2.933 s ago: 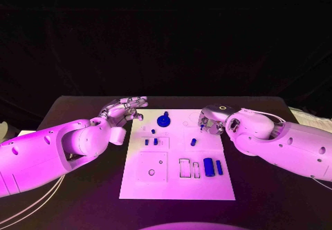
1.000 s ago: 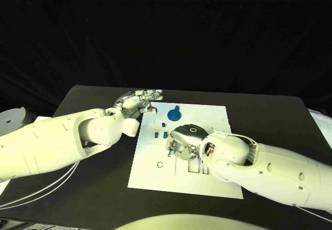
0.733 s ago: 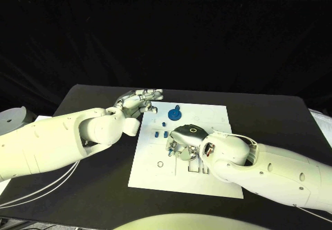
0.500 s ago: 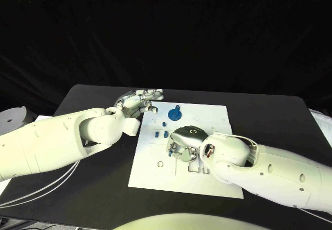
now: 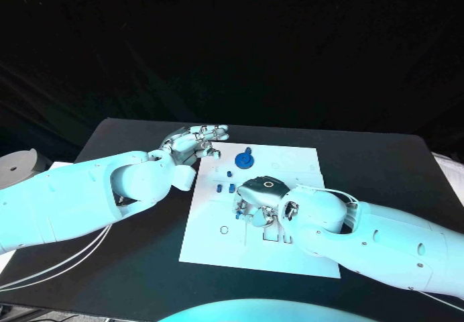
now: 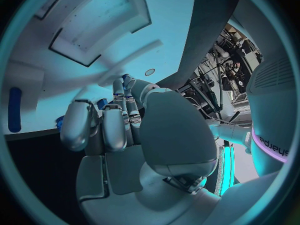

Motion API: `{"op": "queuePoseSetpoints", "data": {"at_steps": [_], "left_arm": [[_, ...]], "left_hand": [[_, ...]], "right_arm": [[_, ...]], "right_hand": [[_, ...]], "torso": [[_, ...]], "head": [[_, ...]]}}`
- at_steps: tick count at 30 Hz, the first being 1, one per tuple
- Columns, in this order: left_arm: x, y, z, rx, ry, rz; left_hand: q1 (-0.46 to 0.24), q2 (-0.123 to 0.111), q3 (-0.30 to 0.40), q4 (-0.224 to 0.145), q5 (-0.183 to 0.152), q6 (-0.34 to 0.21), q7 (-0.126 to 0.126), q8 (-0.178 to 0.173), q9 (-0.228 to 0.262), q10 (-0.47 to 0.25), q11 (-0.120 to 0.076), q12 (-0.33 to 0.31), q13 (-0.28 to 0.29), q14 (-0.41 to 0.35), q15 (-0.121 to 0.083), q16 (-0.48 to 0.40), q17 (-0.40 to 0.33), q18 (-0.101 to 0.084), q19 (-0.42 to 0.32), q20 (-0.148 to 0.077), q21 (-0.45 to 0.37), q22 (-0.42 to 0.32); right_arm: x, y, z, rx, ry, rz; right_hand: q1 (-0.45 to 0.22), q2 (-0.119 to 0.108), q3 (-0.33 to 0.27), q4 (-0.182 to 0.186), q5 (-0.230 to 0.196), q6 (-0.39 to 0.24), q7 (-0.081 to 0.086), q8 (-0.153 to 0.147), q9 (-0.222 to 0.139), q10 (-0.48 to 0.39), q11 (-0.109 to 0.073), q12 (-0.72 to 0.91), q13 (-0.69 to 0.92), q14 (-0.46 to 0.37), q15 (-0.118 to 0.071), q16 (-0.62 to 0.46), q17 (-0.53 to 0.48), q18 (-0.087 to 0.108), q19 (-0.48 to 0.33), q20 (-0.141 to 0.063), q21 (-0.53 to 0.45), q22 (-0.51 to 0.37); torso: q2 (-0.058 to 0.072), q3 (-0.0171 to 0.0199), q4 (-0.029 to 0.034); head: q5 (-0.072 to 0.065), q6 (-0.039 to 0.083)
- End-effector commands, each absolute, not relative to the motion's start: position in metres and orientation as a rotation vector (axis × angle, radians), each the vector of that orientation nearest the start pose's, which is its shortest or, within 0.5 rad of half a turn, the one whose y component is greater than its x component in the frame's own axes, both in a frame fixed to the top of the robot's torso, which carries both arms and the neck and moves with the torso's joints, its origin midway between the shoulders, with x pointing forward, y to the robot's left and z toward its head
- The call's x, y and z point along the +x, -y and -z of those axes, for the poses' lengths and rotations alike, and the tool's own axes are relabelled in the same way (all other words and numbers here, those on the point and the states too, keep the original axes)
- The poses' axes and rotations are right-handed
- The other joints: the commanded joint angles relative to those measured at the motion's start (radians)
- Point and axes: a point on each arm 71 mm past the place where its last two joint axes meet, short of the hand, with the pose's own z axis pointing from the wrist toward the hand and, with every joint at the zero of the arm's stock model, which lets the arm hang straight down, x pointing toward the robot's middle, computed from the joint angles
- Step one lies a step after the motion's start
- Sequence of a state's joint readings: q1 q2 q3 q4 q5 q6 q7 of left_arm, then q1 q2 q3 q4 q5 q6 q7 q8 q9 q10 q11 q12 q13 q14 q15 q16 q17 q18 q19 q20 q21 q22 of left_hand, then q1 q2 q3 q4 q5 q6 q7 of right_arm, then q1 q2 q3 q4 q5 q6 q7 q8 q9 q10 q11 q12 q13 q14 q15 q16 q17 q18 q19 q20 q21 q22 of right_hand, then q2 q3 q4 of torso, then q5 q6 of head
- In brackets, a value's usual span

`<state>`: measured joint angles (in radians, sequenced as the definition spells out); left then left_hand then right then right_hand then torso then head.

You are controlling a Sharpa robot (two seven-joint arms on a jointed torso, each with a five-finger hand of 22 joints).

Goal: Assemble the parts on the task board

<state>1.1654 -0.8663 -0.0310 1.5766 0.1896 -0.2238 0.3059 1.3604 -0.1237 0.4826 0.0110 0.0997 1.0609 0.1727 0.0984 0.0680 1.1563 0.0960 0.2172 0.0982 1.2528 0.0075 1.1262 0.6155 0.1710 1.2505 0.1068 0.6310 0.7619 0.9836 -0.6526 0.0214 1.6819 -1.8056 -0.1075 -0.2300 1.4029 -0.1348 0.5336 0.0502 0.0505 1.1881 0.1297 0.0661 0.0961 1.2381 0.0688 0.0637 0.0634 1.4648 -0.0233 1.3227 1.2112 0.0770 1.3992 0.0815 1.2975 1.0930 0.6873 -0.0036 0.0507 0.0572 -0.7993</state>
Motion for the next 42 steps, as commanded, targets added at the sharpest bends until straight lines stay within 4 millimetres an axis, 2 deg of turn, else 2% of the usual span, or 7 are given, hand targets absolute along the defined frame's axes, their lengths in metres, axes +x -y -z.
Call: {"op": "queuePoseSetpoints", "data": {"at_steps": [1,3,7,19,29,36,42], "left_arm": [[0.472,-0.199,0.195,-1.388,-1.513,1.673],[0.472,-0.199,0.195,-1.388,-1.514,1.674],[0.472,-0.198,0.195,-1.388,-1.516,1.675],[0.471,-0.199,0.196,-1.390,-1.521,1.673],[0.472,-0.200,0.196,-1.392,-1.522,1.669],[0.472,-0.201,0.196,-1.394,-1.521,1.665],[0.472,-0.202,0.196,-1.394,-1.522,1.664]], "left_hand": [[0.007,0.000,-0.002,-0.004,0.006,-0.006,-0.001,0.000,-0.001,-0.008,-0.002,0.004,0.002,-0.006,0.001,0.004,-0.001,0.010,0.002,-0.001,-0.004,-0.001],[0.007,0.000,-0.002,-0.004,0.006,-0.006,-0.001,0.000,-0.001,-0.008,-0.002,0.004,0.002,-0.006,0.001,0.004,-0.001,0.010,0.002,-0.001,-0.004,-0.001],[0.007,0.000,-0.002,-0.004,0.006,-0.006,-0.001,0.000,-0.001,-0.008,-0.002,0.004,0.002,-0.006,0.001,0.004,-0.001,0.010,0.002,-0.001,-0.004,-0.001],[0.006,0.000,-0.003,-0.004,0.006,-0.007,0.000,0.000,-0.001,-0.010,-0.002,0.006,0.002,-0.007,0.001,0.003,-0.004,0.010,0.001,-0.001,-0.005,-0.002],[0.006,0.000,-0.003,-0.004,0.006,-0.007,0.000,0.000,-0.001,-0.010,-0.002,0.006,0.002,-0.007,0.001,0.003,-0.004,0.010,0.001,-0.001,-0.005,-0.002],[0.006,0.001,-0.004,-0.005,0.006,-0.007,0.000,0.001,-0.001,-0.012,-0.002,0.007,0.002,-0.008,0.002,0.003,-0.006,0.010,0.001,-0.001,-0.005,-0.002],[0.006,0.001,-0.004,-0.005,0.006,-0.007,0.000,0.001,-0.001,-0.012,-0.002,0.007,0.002,-0.008,0.002,0.003,-0.006,0.010,0.001,-0.001,-0.005,-0.002]], "right_arm": [[0.397,0.065,0.250,-0.600,-1.823,-0.674],[0.398,0.065,0.251,-0.596,-1.823,-0.663],[0.399,0.064,0.252,-0.586,-1.811,-0.663],[0.400,0.066,0.251,-0.568,-1.792,-0.674],[0.396,0.073,0.245,-0.532,-1.759,-0.699],[0.392,0.078,0.241,-0.525,-1.762,-0.710],[0.390,0.079,0.241,-0.522,-1.769,-0.714]], "right_hand": [[-0.020,-0.001,-0.012,0.005,0.002,-0.017,0.002,-0.005,-0.003,-0.021,0.003,-0.004,-0.002,0.049,0.012,-0.001,-0.003,0.017,-0.004,0.008,-0.004,-0.003],[-0.035,-0.012,-0.023,0.010,0.003,-0.041,0.009,-0.006,-0.009,-0.052,0.011,-0.003,-0.003,0.048,0.019,-0.002,-0.007,0.018,-0.006,0.014,-0.007,-0.007],[-0.047,-0.022,-0.037,0.012,0.003,-0.074,0.011,-0.006,-0.018,-0.088,0.018,-0.001,-0.003,0.045,0.024,-0.006,-0.014,0.019,-0.009,0.020,-0.012,-0.014],[-0.049,-0.025,-0.046,0.011,0.003,-0.086,0.012,-0.005,-0.022,-0.112,0.022,0.001,-0.002,0.044,0.028,-0.007,-0.018,0.020,-0.010,0.024,-0.014,-0.018],[-0.054,-0.037,-0.093,0.008,0.007,-0.137,-0.006,-0.005,-0.030,-0.166,0.029,0.005,0.000,0.042,0.033,-0.010,-0.027,0.022,-0.013,0.031,-0.021,-0.028],[-0.048,-0.033,-0.099,0.005,0.008,-0.137,-0.007,-0.003,-0.029,-0.161,0.028,0.012,0.001,0.041,0.033,-0.010,-0.029,0.022,-0.013,0.031,-0.021,-0.028],[-0.046,-0.029,-0.102,0.004,0.009,-0.135,-0.007,-0.002,-0.028,-0.155,0.027,0.016,0.002,0.041,0.032,-0.011,-0.030,0.023,-0.013,0.031,-0.021,-0.029]], "torso": [[0.000,-0.0002,0.0004],[0.000,-0.0003,0.0013],[0.001,-0.0001,0.0015],[0.000,-0.0002,0.0000],[0.000,0.0004,-0.0004],[0.000,-0.0004,-0.0019],[0.000,0.0003,-0.0001]], "head": [[-0.001,-0.001],[-0.001,-0.001],[-0.001,-0.002],[-0.001,-0.003],[-0.002,0.000],[-0.004,0.000],[-0.007,0.000]]}}
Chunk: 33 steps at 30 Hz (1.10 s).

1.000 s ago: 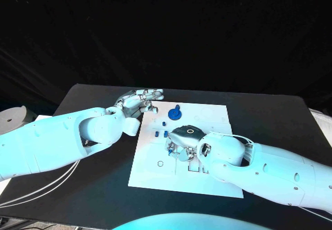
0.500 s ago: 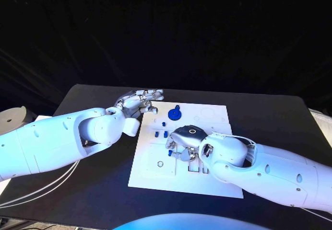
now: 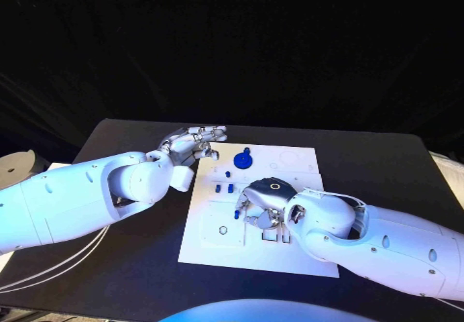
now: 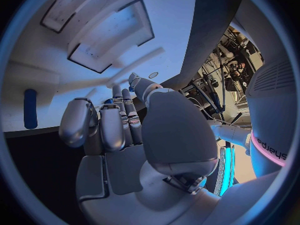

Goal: Assemble the parts on the task board

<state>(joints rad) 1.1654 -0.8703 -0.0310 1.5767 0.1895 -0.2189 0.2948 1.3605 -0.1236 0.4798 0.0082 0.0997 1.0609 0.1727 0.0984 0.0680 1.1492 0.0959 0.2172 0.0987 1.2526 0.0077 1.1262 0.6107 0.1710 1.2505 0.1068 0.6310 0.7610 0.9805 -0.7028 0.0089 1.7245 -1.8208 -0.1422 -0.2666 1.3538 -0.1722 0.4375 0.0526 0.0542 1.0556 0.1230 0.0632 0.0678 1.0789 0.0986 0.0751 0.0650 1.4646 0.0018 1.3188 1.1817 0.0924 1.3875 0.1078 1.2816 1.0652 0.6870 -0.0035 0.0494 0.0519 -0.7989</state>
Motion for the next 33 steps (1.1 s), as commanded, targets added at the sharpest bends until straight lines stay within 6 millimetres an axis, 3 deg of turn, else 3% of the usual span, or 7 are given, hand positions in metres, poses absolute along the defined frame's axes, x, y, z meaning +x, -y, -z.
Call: {"op": "queuePoseSetpoints", "data": {"at_steps": [1,23,33], "left_arm": [[0.472,-0.202,0.196,-1.394,-1.522,1.664],[0.473,-0.203,0.197,-1.389,-1.527,1.657],[0.473,-0.203,0.197,-1.387,-1.530,1.659]], "left_hand": [[0.006,0.001,-0.001,-0.002,0.006,-0.007,0.000,0.001,-0.001,-0.005,-0.002,0.007,0.001,-0.008,0.001,0.003,-0.001,0.010,0.001,0.000,-0.005,-0.001],[0.008,0.003,-0.001,-0.004,0.006,-0.007,-0.001,0.002,0.000,-0.007,-0.002,0.009,0.001,-0.009,0.001,0.003,-0.003,0.010,0.001,0.000,-0.006,-0.001],[0.008,0.003,-0.001,-0.004,0.006,-0.006,-0.001,0.002,0.000,-0.008,-0.002,0.009,0.001,-0.009,0.002,0.003,-0.003,0.010,0.001,0.000,-0.006,-0.001]], "right_arm": [[0.390,0.079,0.241,-0.522,-1.770,-0.714],[0.390,0.078,0.242,-0.529,-1.787,-0.705],[0.396,0.090,0.231,-0.446,-1.682,-0.709]], "right_hand": [[0.005,0.011,-0.006,0.001,0.005,-0.002,0.000,0.001,0.001,0.007,-0.004,0.007,0.000,0.041,0.007,-0.006,-0.001,0.007,-0.001,0.005,-0.005,0.000],[0.014,0.026,-0.009,-0.002,0.007,0.032,0.010,0.011,0.007,0.027,-0.011,0.022,-0.001,0.041,0.001,-0.007,-0.004,0.008,-0.001,0.000,-0.007,-0.003],[0.018,0.019,-0.013,-0.006,0.006,0.003,0.002,-0.004,0.000,0.016,-0.007,0.018,-0.003,0.040,0.003,-0.009,-0.009,0.008,-0.002,0.000,-0.009,-0.006]], "torso": [[0.001,0.0001,0.0015],[0.000,0.0000,0.0015],[-0.001,0.0004,0.0009]], "head": [[-0.002,0.000],[-0.003,-0.002],[-0.011,0.009]]}}
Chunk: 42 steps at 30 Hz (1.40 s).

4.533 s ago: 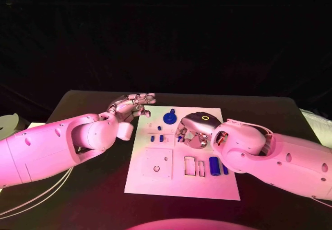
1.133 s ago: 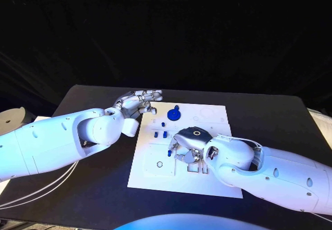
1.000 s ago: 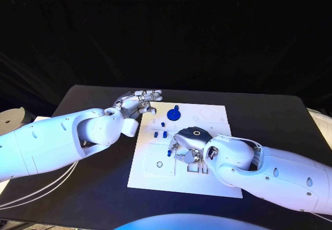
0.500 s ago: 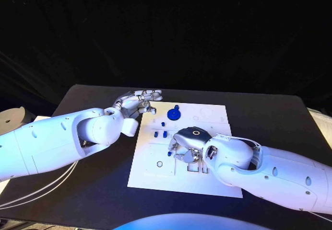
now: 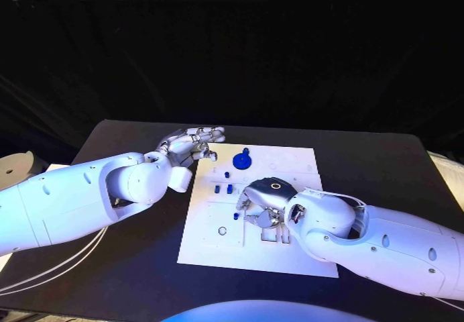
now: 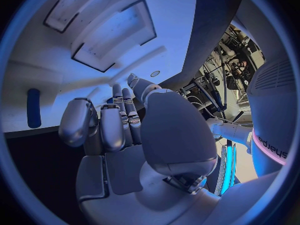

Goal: Assemble the parts on the task board

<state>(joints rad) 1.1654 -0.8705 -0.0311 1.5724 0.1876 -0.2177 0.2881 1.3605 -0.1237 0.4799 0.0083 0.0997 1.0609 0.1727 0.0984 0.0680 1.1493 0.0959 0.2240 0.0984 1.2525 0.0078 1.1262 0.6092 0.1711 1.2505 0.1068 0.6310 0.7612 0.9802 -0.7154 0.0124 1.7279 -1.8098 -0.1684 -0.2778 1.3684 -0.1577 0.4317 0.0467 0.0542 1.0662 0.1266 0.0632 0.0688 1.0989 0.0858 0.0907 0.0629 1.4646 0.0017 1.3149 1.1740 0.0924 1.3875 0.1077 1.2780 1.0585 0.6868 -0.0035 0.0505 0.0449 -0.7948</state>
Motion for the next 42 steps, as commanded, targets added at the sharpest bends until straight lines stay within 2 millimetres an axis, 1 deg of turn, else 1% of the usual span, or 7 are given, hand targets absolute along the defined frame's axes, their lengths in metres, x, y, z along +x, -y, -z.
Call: {"op": "queuePoseSetpoints", "data": {"at_steps": [1,7,13,19,24,30,42], "left_arm": [[0.473,-0.203,0.197,-1.387,-1.530,1.659],[0.472,-0.202,0.196,-1.386,-1.532,1.663],[0.470,-0.202,0.196,-1.386,-1.533,1.665],[0.470,-0.202,0.196,-1.385,-1.533,1.666],[0.470,-0.202,0.196,-1.385,-1.535,1.669],[0.470,-0.202,0.196,-1.385,-1.535,1.668],[0.470,-0.202,0.196,-1.385,-1.536,1.669]], "left_hand": [[0.009,0.003,-0.001,-0.005,0.006,-0.006,-0.001,0.002,0.000,-0.008,-0.002,0.003,0.002,-0.009,0.001,0.003,-0.001,0.010,0.001,0.000,-0.006,-0.001],[0.009,0.003,-0.001,-0.005,0.006,-0.006,-0.001,0.002,0.000,-0.008,-0.002,0.003,0.002,-0.009,0.001,0.003,-0.001,0.010,0.001,0.000,-0.006,-0.001],[0.009,0.003,-0.001,-0.005,0.006,-0.006,-0.001,0.002,0.000,-0.008,-0.002,0.003,0.002,-0.009,0.001,0.003,-0.001,0.010,0.001,0.000,-0.006,-0.001],[0.009,0.003,-0.001,-0.005,0.006,-0.006,-0.001,0.002,0.000,-0.008,-0.002,0.003,0.002,-0.009,0.001,0.003,-0.001,0.010,0.001,0.000,-0.006,-0.001],[0.009,0.003,-0.001,-0.005,0.006,-0.006,-0.001,0.002,0.000,-0.008,-0.002,0.003,0.002,-0.009,0.001,0.003,-0.001,0.010,0.001,0.000,-0.006,-0.001],[0.009,0.003,-0.001,-0.005,0.006,-0.006,-0.001,0.002,0.000,-0.008,-0.002,0.003,0.002,-0.009,0.001,0.003,-0.001,0.010,0.001,0.000,-0.006,-0.001],[0.009,0.003,-0.001,-0.005,0.006,-0.006,-0.001,0.002,0.000,-0.008,-0.002,0.003,0.002,-0.009,0.001,0.003,-0.001,0.010,0.001,0.000,-0.006,-0.001]], "right_arm": [[0.397,0.092,0.229,-0.442,-1.678,-0.705],[0.410,0.121,0.215,-0.405,-1.690,-0.630],[0.419,0.159,0.204,-0.386,-1.729,-0.517],[0.422,0.178,0.202,-0.376,-1.742,-0.456],[0.423,0.181,0.203,-0.380,-1.750,-0.442],[0.423,0.176,0.205,-0.397,-1.763,-0.453],[0.424,0.168,0.211,-0.421,-1.789,-0.474]], "right_hand": [[0.003,0.004,-0.007,-0.001,0.006,-0.008,-0.002,-0.004,-0.001,-0.004,0.006,0.002,-0.001,0.040,0.003,-0.005,-0.002,0.008,-0.002,0.000,-0.005,0.001],[0.000,-0.011,-0.023,-0.001,0.003,-0.024,-0.011,-0.003,-0.003,-0.034,0.003,-0.013,-0.002,0.040,0.002,-0.005,-0.004,0.009,-0.002,0.000,-0.007,-0.002],[0.002,-0.024,-0.123,0.017,0.005,-0.050,-0.030,-0.001,-0.003,-0.086,-0.004,-0.023,0.000,0.040,-0.009,-0.009,-0.013,0.010,-0.004,-0.008,-0.012,-0.008],[0.014,-0.022,-0.160,0.030,0.006,-0.050,-0.033,-0.001,-0.003,-0.092,-0.006,-0.021,0.000,0.040,-0.012,-0.012,-0.018,0.010,-0.005,-0.012,-0.015,-0.012],[0.020,-0.019,-0.170,0.036,0.006,-0.049,-0.035,0.000,-0.003,-0.092,-0.007,-0.019,0.001,0.040,-0.013,-0.013,-0.021,0.010,-0.005,-0.012,-0.016,-0.012],[0.038,0.001,-0.177,0.047,0.007,-0.038,-0.038,0.001,-0.002,-0.063,-0.008,-0.004,0.003,0.041,-0.007,-0.012,-0.022,0.009,-0.003,-0.008,-0.015,-0.010],[0.067,0.049,-0.122,0.064,-0.001,0.031,-0.020,0.013,0.004,0.043,-0.018,0.026,0.000,0.043,-0.013,-0.005,-0.017,0.008,0.004,-0.012,-0.009,-0.002]], "torso": [[-0.001,0.0001,-0.0006],[0.000,-0.0019,-0.0003],[0.000,-0.0021,-0.0018],[0.000,0.0013,-0.0072],[0.000,0.0014,-0.0065],[0.001,0.0012,-0.0055],[0.000,0.0003,-0.0066]], "head": [[-0.005,0.006],[-0.014,0.015],[-0.019,0.019],[-0.017,0.023],[-0.019,0.026],[-0.017,0.025],[-0.017,0.020]]}}
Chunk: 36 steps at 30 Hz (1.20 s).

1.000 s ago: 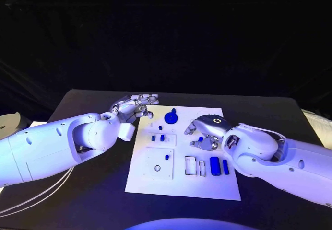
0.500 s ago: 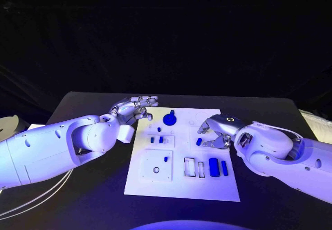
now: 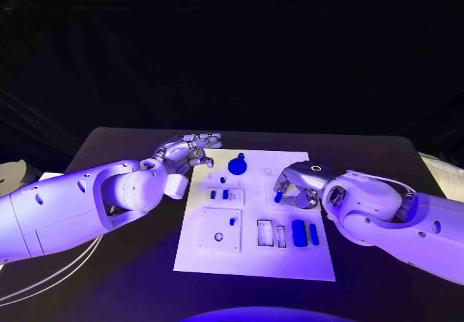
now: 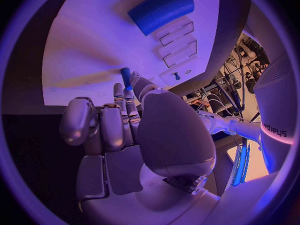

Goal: Assemble the parts on the task board

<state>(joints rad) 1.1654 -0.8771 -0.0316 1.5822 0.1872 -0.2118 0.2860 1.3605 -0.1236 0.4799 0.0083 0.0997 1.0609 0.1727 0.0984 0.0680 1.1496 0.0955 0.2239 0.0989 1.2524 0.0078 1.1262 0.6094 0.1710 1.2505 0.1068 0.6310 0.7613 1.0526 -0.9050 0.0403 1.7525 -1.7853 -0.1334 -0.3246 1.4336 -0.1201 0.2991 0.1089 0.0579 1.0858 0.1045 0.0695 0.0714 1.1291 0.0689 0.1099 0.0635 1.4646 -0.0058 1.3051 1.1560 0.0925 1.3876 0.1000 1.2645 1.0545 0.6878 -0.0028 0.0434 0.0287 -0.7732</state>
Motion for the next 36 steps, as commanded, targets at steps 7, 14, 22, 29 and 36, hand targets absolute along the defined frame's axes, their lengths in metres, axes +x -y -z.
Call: {"op": "queuePoseSetpoints", "data": {"at_steps": [7,14,22,29,36], "left_arm": [[0.470,-0.202,0.196,-1.385,-1.537,1.670],[0.470,-0.202,0.196,-1.386,-1.538,1.669],[0.470,-0.202,0.196,-1.386,-1.540,1.668],[0.471,-0.203,0.197,-1.387,-1.539,1.666],[0.471,-0.203,0.197,-1.387,-1.539,1.665]], "left_hand": [[0.009,0.003,-0.001,-0.005,0.006,-0.006,-0.001,0.002,0.000,-0.009,-0.001,0.003,0.001,-0.009,0.001,0.003,-0.002,0.010,0.001,0.000,-0.006,-0.001],[0.009,0.003,-0.001,-0.005,0.006,-0.006,-0.001,0.002,0.000,-0.009,-0.001,0.003,0.001,-0.009,0.001,0.003,-0.002,0.010,0.001,0.000,-0.006,-0.001],[0.009,0.003,-0.001,-0.005,0.006,-0.006,-0.001,0.002,0.000,-0.009,-0.001,0.003,0.001,-0.009,0.001,0.003,-0.002,0.010,0.001,0.000,-0.006,-0.001],[0.009,0.003,-0.001,-0.005,0.006,-0.006,-0.001,0.002,0.000,-0.009,-0.001,0.003,0.001,-0.009,0.001,0.003,-0.002,0.010,0.001,0.000,-0.006,-0.001],[0.009,0.003,-0.001,-0.005,0.006,-0.006,-0.001,0.002,0.000,-0.009,-0.001,0.003,0.001,-0.009,0.001,0.003,-0.002,0.010,0.001,0.000,-0.006,-0.001]], "right_arm": [[0.424,0.163,0.215,-0.430,-1.799,-0.481],[0.428,0.163,0.219,-0.430,-1.794,-0.465],[0.428,0.160,0.216,-0.417,-1.754,-0.482],[0.423,0.159,0.203,-0.367,-1.684,-0.541],[0.416,0.157,0.182,-0.336,-1.623,-0.595]], "right_hand": [[0.010,0.021,0.050,0.006,-0.005,0.047,0.004,0.013,0.005,0.053,-0.010,0.006,-0.001,0.044,-0.013,0.009,0.004,0.007,0.006,-0.011,0.006,0.005],[0.017,0.024,0.083,0.002,-0.007,0.068,0.004,0.013,0.007,0.077,-0.013,-0.002,-0.001,0.044,-0.016,0.012,0.007,0.006,0.008,-0.015,0.008,0.007],[0.010,0.021,0.094,0.004,-0.007,0.079,0.006,0.014,0.008,0.090,-0.012,-0.005,0.000,0.044,-0.017,0.014,0.008,0.006,0.010,-0.016,0.009,0.010],[0.012,0.026,0.116,0.001,-0.008,0.099,0.005,0.018,0.013,0.115,-0.017,-0.008,0.001,0.045,-0.021,0.020,0.015,0.005,0.013,-0.020,0.013,0.015],[0.014,0.026,0.121,-0.001,-0.008,0.099,0.006,0.017,0.013,0.116,-0.017,-0.011,0.000,0.045,-0.022,0.021,0.015,0.005,0.014,-0.021,0.014,0.016]], "torso": [[0.000,0.0006,0.0021],[-0.001,-0.0001,-0.0001],[-0.001,0.0003,0.0000],[-0.002,-0.0002,0.0005],[-0.002,-0.0012,0.0004]], "head": [[0.002,-0.005],[0.005,-0.007],[0.004,-0.007],[0.003,-0.005],[0.004,-0.002]]}}
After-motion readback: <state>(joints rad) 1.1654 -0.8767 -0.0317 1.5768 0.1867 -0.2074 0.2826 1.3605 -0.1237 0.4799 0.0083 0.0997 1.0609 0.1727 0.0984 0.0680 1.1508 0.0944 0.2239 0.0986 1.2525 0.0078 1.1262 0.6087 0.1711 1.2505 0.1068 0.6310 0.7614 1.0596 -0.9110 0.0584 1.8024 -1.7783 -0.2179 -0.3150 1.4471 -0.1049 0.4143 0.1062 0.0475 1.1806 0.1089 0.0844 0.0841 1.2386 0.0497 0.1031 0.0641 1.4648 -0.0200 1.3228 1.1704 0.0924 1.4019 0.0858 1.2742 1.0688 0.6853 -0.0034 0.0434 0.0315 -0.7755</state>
